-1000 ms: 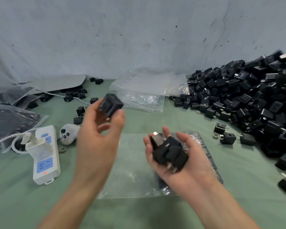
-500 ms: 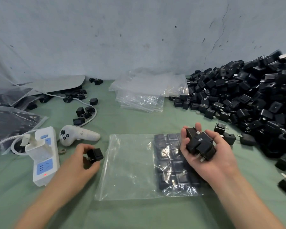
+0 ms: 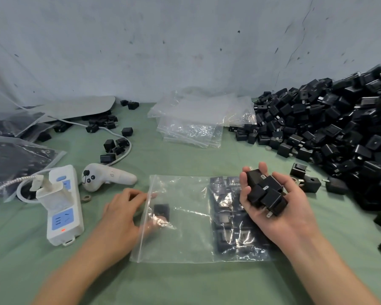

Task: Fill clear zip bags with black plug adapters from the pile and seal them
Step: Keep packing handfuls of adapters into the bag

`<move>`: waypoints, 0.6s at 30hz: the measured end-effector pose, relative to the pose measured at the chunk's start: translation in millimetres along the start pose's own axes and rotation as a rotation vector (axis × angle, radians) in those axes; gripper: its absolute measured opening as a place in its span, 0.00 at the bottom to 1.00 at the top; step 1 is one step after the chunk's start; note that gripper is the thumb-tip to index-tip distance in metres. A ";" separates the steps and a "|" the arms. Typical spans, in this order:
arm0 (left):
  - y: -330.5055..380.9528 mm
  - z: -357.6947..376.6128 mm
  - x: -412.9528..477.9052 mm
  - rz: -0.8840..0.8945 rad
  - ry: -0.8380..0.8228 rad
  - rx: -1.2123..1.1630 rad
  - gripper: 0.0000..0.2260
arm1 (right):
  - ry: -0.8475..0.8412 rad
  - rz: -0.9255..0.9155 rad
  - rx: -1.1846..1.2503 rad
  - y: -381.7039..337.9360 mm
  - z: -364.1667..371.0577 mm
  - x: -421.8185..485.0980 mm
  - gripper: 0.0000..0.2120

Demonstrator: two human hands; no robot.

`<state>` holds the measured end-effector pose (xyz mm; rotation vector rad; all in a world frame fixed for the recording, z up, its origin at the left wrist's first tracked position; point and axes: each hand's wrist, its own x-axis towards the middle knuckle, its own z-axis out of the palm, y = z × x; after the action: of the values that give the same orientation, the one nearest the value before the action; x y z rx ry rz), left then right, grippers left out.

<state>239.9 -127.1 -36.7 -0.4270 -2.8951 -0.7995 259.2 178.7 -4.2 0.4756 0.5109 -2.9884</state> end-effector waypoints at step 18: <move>27.7 -12.2 19.3 -0.279 -0.014 -0.662 0.07 | -0.034 -0.006 0.004 1.7 -3.3 0.2 0.13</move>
<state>230.0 -106.0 -9.4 -0.0669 -2.6600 -1.8079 260.2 178.1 -7.8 0.4242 0.5051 -2.9985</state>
